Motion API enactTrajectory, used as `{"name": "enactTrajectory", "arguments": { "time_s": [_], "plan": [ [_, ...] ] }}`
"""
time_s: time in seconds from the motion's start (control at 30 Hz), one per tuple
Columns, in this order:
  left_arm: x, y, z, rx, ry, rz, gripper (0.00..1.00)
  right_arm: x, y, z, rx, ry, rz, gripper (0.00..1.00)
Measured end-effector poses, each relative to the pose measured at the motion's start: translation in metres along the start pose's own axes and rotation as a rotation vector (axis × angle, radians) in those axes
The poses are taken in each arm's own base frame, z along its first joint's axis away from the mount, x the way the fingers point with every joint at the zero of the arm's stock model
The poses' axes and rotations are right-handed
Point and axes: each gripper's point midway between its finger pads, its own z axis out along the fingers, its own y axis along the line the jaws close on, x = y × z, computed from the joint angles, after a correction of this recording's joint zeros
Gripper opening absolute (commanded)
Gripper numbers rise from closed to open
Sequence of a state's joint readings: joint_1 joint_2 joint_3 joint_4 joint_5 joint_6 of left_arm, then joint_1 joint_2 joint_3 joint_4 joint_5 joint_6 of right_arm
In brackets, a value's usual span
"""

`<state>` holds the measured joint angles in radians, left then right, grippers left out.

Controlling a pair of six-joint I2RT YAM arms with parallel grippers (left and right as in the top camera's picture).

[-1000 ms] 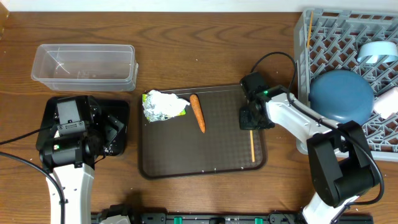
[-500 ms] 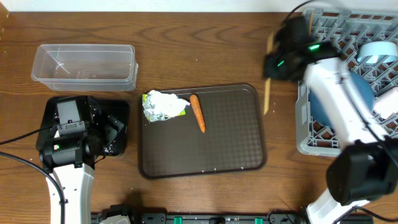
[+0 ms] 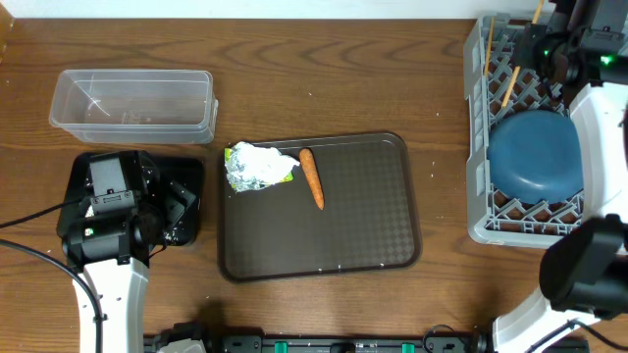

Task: Sort waste into correct bins and load items into the dishwasher rack
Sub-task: 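Drop the chopstick into the dish rack and open the right gripper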

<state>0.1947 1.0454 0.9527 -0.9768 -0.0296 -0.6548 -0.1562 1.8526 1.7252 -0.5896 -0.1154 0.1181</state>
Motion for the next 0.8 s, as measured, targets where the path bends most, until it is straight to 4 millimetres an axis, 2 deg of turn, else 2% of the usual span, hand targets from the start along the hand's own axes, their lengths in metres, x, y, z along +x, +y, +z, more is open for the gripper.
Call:
{"name": "enactTrajectory", "arguments": {
  "time_s": [0.3,0.33,0.37,0.43,0.5,0.7,0.8],
  "plan": [
    [0.0,0.0,0.0,0.0,0.0,0.0,0.98,0.018,-0.012,0.058,0.019,0.027,-0.005,0.14],
    [0.0,0.0,0.0,0.0,-0.001,0.0,0.98,0.022,-0.013,0.063,0.021,0.036,-0.004,0.16],
    [0.0,0.0,0.0,0.0,0.0,0.0,0.98,0.025,-0.014,0.066,0.022,0.043,-0.003,0.23],
    [0.0,0.0,0.0,0.0,0.0,0.0,0.98,0.027,-0.015,0.07,0.026,0.049,-0.005,0.31],
    [0.0,0.0,0.0,0.0,0.0,0.0,0.98,0.028,-0.016,0.07,0.027,0.051,-0.009,0.34],
    [0.0,0.0,0.0,0.0,0.0,0.0,0.98,0.043,-0.014,0.068,0.014,0.114,-0.002,0.36],
    [0.0,0.0,0.0,0.0,0.0,0.0,0.98,0.053,-0.008,0.06,-0.017,0.166,0.014,0.37]
  ]
}}
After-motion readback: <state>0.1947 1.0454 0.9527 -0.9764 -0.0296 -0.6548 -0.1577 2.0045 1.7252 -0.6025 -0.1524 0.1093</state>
